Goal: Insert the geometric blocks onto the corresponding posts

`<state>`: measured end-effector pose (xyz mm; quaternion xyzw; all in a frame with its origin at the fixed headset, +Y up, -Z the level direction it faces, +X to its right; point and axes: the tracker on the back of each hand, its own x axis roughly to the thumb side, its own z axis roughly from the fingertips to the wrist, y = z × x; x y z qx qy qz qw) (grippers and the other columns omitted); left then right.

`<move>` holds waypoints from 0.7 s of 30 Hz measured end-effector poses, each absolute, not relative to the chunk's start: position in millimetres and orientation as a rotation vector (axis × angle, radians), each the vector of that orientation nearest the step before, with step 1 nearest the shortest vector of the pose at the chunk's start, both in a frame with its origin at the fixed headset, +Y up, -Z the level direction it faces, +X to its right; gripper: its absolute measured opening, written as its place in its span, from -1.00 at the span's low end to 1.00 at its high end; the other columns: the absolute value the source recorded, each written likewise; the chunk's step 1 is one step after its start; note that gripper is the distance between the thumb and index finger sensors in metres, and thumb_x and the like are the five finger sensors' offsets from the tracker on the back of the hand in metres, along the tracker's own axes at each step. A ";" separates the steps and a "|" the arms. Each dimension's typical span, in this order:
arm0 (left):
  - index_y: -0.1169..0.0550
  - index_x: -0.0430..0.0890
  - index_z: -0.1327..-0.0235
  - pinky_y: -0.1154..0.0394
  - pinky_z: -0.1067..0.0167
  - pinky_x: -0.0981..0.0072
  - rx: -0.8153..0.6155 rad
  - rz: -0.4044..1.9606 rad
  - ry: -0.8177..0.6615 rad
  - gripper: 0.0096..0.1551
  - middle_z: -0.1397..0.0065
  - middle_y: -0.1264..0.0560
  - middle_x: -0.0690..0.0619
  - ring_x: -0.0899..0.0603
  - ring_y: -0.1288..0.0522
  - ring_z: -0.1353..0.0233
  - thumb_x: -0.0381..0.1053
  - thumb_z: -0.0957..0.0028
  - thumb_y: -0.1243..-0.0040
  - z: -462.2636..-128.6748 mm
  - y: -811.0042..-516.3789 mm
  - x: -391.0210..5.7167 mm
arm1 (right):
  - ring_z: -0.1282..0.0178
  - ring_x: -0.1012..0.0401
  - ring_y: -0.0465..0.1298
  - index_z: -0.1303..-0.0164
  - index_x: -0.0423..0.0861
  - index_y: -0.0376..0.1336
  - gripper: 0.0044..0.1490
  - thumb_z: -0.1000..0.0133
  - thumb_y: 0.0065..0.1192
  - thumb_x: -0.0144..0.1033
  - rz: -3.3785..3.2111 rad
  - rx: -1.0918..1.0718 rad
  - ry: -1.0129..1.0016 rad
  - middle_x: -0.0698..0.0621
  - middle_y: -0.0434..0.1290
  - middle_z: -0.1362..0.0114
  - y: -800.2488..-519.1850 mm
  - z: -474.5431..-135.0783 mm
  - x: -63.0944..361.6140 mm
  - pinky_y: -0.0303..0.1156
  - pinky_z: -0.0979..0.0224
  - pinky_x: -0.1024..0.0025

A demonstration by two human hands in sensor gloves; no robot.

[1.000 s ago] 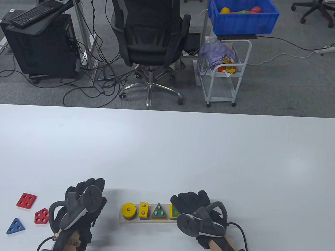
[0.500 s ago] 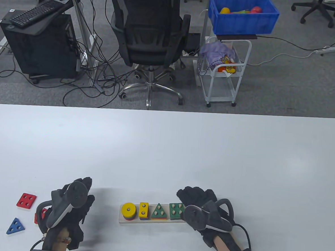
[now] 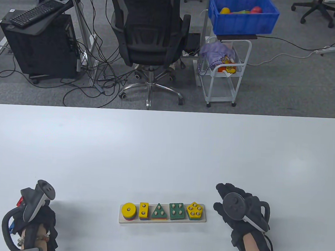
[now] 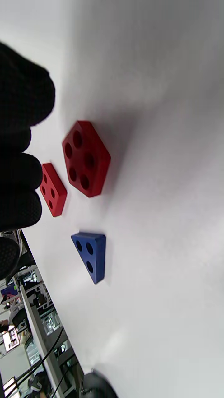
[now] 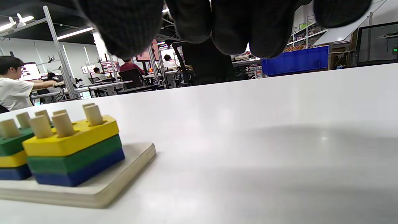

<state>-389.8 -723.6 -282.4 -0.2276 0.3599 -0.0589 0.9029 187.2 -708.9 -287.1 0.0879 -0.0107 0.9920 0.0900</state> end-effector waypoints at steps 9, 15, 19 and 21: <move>-0.32 0.30 -0.46 -0.29 -0.53 0.00 -0.533 -0.311 0.813 -0.13 -0.65 -0.33 0.22 -0.03 -0.37 -0.61 0.21 0.21 -0.37 -290.7 -745.9 -381.1 | -0.45 -0.22 0.38 -0.46 -0.10 0.16 -0.17 -0.01 0.26 -0.02 2.970 0.277 -0.011 -0.24 0.29 -0.53 -710.8 -286.8 184.2 0.24 -0.36 -0.42; -0.39 0.23 -0.40 -0.37 -0.48 0.06 -0.500 -0.324 0.810 -0.19 -0.57 -0.42 0.18 -0.02 -0.47 -0.52 0.14 0.22 -0.39 -291.6 -750.2 -381.3 | -0.45 -0.22 0.38 -0.46 -0.09 0.17 -0.18 -0.01 0.26 -0.02 2.970 0.283 -0.015 -0.24 0.30 -0.53 -711.2 -287.3 184.1 0.24 -0.36 -0.41; -0.42 0.20 -0.38 -0.43 -0.43 0.05 -0.482 -0.337 0.790 -0.17 -0.52 -0.48 0.12 -0.05 -0.54 -0.44 0.14 0.27 -0.41 -292.9 -750.0 -382.5 | -0.45 -0.22 0.38 -0.45 -0.09 0.17 -0.18 -0.01 0.26 -0.02 2.966 0.283 -0.015 -0.24 0.30 -0.53 -711.9 -287.7 184.3 0.25 -0.36 -0.41; -0.42 0.18 -0.37 -0.44 -0.41 0.05 -0.486 -0.337 0.775 -0.16 -0.50 -0.48 0.10 -0.06 -0.55 -0.42 0.16 0.29 -0.42 -292.2 -748.7 -382.1 | -0.45 -0.22 0.38 -0.45 -0.09 0.17 -0.19 -0.01 0.26 -0.02 2.968 0.283 -0.010 -0.24 0.30 -0.52 -712.0 -287.6 184.1 0.25 -0.36 -0.41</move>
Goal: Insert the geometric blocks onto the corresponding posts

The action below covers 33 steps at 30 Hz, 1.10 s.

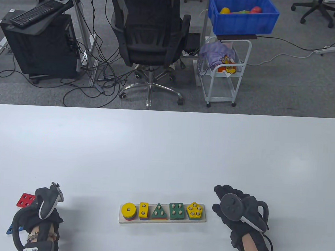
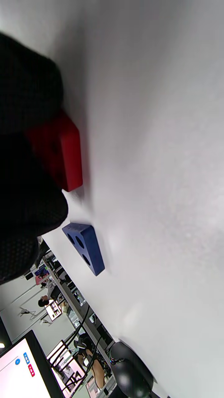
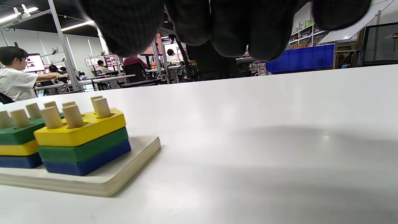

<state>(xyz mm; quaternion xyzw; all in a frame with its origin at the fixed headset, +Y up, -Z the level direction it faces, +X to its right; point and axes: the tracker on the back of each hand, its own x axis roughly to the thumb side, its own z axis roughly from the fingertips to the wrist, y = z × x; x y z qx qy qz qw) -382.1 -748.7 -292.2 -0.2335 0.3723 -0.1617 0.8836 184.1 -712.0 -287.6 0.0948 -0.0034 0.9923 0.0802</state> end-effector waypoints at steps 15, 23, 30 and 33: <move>-0.46 0.20 -0.25 -0.52 -0.33 0.10 -0.339 -0.246 0.714 -0.12 -0.43 -0.52 0.15 -0.01 -0.63 -0.31 0.35 0.44 -0.43 -290.4 -738.3 -373.1 | -0.44 -0.21 0.39 -0.44 -0.09 0.18 -0.19 -0.01 0.26 -0.02 2.974 0.291 0.005 -0.24 0.31 -0.52 -711.7 -287.0 183.1 0.25 -0.36 -0.40; -0.43 0.18 -0.29 -0.53 -0.32 0.11 -0.127 0.245 0.485 -0.09 -0.42 -0.53 0.15 0.00 -0.64 -0.30 0.36 0.42 -0.42 -286.4 -703.9 -336.5 | -0.45 -0.22 0.38 -0.48 -0.10 0.14 -0.16 -0.01 0.26 -0.01 2.972 0.384 -0.023 -0.24 0.28 -0.54 -709.4 -283.2 166.0 0.25 -0.36 -0.41; -0.39 0.18 -0.33 -0.51 -0.34 0.12 -0.232 0.924 0.125 -0.10 -0.45 -0.50 0.16 0.01 -0.62 -0.33 0.36 0.36 -0.39 -286.1 -697.6 -283.0 | -0.45 -0.20 0.39 -0.52 -0.11 0.05 -0.07 0.00 0.26 0.02 2.861 0.651 -0.191 -0.23 0.23 -0.56 -696.8 -266.6 116.0 0.27 -0.35 -0.38; -0.37 0.18 -0.33 -0.49 -0.37 0.12 -0.259 1.062 0.035 -0.11 -0.46 -0.48 0.18 0.03 -0.60 -0.35 0.38 0.33 -0.37 -287.0 -706.1 -250.8 | -0.45 -0.18 0.40 -0.52 -0.11 0.04 -0.05 0.01 0.27 0.03 2.786 0.771 -0.244 -0.22 0.23 -0.57 -691.6 -255.3 93.4 0.29 -0.35 -0.36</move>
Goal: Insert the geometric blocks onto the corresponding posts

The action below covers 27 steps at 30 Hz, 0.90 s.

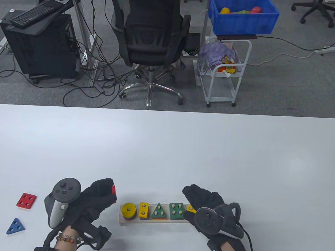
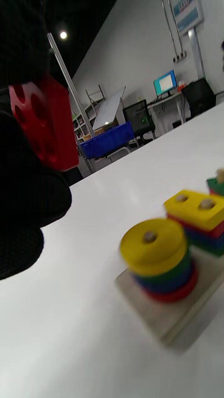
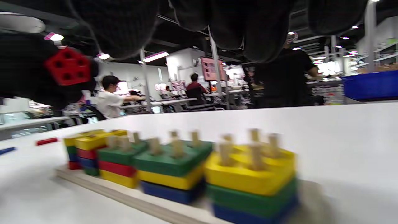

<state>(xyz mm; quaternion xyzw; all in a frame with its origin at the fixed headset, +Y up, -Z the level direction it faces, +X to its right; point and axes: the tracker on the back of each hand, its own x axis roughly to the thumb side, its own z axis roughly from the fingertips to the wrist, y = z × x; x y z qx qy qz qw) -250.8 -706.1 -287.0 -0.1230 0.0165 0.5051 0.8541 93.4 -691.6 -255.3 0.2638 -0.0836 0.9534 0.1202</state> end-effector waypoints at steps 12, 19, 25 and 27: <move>-0.29 0.16 -0.40 -0.47 -0.40 0.12 -0.613 1.350 -0.297 -0.05 -0.50 -0.43 0.19 0.04 -0.57 -0.40 0.35 0.29 -0.38 -277.8 -725.5 -154.6 | -0.42 -0.09 0.45 -0.49 -0.04 0.04 0.00 0.10 0.39 0.04 2.481 0.904 -0.578 -0.13 0.25 -0.55 -681.3 -231.8 53.7 0.34 -0.33 -0.29; -0.27 0.15 -0.45 -0.42 -0.46 0.07 -0.608 1.374 -0.356 -0.10 -0.56 -0.40 0.16 0.01 -0.53 -0.49 0.28 0.19 -0.35 -275.8 -726.4 -151.2 | -0.37 -0.12 0.49 -0.40 -0.05 0.15 -0.10 0.13 0.47 -0.11 2.446 0.960 -0.671 -0.13 0.36 -0.47 -680.1 -227.0 57.1 0.36 -0.30 -0.29; -0.21 0.20 -0.49 -0.28 -0.53 -0.05 -0.325 1.083 -0.336 -0.15 -0.64 -0.29 0.14 -0.06 -0.39 -0.60 0.34 0.11 -0.14 -273.2 -703.0 -183.1 | -0.25 -0.06 0.59 -0.41 -0.14 0.15 -0.08 0.14 0.48 -0.20 2.556 0.826 -0.640 -0.25 0.36 -0.46 -673.3 -241.6 88.6 0.41 -0.32 -0.23; -0.19 0.21 -0.50 -0.24 -0.56 -0.08 -0.242 0.969 -0.277 -0.15 -0.66 -0.27 0.14 -0.07 -0.35 -0.62 0.35 0.11 -0.09 -274.1 -701.8 -200.5 | -0.25 -0.07 0.58 -0.40 -0.16 0.14 -0.07 0.15 0.49 -0.21 2.640 0.802 -0.571 -0.25 0.35 -0.46 -674.4 -247.8 99.2 0.41 -0.32 -0.24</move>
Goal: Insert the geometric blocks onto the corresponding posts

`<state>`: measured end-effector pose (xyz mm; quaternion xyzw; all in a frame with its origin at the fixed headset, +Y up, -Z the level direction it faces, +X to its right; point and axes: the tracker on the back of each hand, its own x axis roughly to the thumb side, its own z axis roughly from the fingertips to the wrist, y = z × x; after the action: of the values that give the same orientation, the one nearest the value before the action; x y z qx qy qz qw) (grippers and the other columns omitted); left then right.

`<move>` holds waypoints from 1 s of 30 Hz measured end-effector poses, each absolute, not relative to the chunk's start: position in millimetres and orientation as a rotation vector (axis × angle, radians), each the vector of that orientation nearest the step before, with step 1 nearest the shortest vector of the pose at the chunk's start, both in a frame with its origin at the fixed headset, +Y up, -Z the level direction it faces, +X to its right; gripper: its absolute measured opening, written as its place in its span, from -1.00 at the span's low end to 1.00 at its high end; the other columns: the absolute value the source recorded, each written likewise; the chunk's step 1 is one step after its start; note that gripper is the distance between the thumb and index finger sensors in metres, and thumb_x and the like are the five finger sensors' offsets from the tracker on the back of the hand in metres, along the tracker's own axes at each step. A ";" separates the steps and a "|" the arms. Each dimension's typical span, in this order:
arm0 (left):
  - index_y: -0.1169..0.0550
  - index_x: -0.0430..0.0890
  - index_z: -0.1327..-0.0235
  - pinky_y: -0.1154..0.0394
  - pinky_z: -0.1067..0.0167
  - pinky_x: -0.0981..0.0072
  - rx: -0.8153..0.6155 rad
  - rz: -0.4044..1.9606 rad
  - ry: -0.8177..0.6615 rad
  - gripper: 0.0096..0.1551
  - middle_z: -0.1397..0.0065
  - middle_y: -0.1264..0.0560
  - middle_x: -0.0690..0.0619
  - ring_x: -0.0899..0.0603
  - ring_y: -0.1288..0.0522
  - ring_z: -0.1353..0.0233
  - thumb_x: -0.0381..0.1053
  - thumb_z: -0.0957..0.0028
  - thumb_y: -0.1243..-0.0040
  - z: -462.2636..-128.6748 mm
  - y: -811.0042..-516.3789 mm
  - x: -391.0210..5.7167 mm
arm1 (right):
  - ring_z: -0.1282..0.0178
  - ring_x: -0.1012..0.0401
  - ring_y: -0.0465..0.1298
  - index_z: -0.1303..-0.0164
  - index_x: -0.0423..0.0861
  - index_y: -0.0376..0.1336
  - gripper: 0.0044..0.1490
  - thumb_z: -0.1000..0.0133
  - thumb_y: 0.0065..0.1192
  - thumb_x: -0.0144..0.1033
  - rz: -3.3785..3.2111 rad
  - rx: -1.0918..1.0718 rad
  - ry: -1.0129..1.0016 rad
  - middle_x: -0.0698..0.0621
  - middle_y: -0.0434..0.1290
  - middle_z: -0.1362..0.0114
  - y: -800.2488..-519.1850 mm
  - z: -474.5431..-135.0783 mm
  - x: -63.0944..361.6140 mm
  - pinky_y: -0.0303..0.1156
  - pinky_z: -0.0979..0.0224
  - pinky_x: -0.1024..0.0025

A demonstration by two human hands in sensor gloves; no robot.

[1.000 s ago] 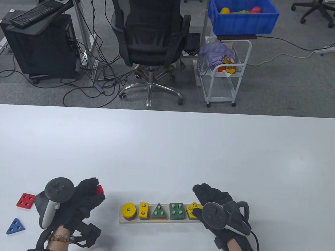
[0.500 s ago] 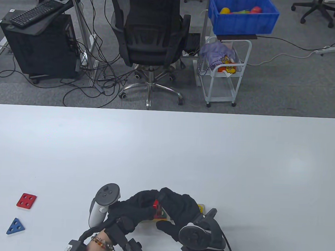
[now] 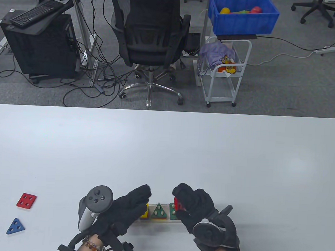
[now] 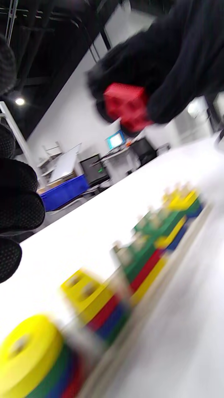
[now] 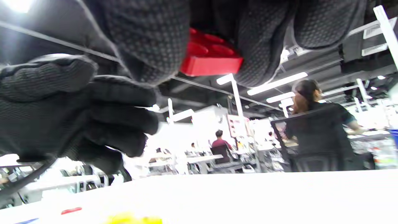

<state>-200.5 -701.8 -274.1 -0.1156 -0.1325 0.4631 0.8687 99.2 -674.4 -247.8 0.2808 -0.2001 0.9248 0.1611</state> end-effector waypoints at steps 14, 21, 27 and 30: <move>-0.25 0.28 -0.46 -0.15 -0.60 -0.15 -0.017 0.056 0.109 -0.20 -0.66 -0.28 0.20 -0.04 -0.32 -0.66 0.35 0.13 -0.08 -287.5 -703.9 -286.9 | -0.30 -0.07 0.52 -0.35 -0.06 0.25 -0.16 0.17 0.51 -0.21 2.983 0.815 -0.120 -0.17 0.37 -0.48 -721.3 -274.5 110.5 0.31 -0.36 -0.36; -0.25 0.28 -0.46 -0.16 -0.59 -0.14 -0.044 0.077 0.157 -0.20 -0.65 -0.29 0.20 -0.04 -0.32 -0.66 0.35 0.13 -0.07 -291.0 -708.3 -299.8 | -0.44 -0.11 0.44 -0.37 0.02 0.21 -0.17 0.14 0.47 -0.18 3.044 0.804 -0.032 -0.09 0.34 -0.52 -734.8 -279.5 110.4 0.27 -0.38 -0.37; -0.25 0.29 -0.46 -0.18 -0.59 -0.13 -0.052 0.128 0.203 -0.21 -0.65 -0.29 0.22 -0.03 -0.33 -0.65 0.35 0.13 -0.07 -292.5 -709.2 -318.0 | -0.46 -0.15 0.41 -0.43 -0.04 0.16 -0.11 0.11 0.42 -0.10 2.952 0.714 0.035 -0.18 0.28 -0.55 -729.8 -283.6 124.9 0.28 -0.37 -0.38; -0.26 0.29 -0.45 -0.21 -0.58 -0.12 -0.069 0.218 0.259 -0.21 -0.65 -0.30 0.23 -0.01 -0.35 -0.65 0.34 0.13 -0.11 -292.7 -708.7 -342.1 | -0.45 -0.17 0.41 -0.43 -0.06 0.16 -0.13 0.10 0.41 -0.10 2.929 0.593 0.000 -0.20 0.28 -0.55 -720.0 -284.6 146.2 0.27 -0.37 -0.38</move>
<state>-342.1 -708.7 -292.7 -0.0341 0.1290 0.1083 0.9851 146.2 -720.0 -284.6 0.1978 0.0001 0.9773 0.0764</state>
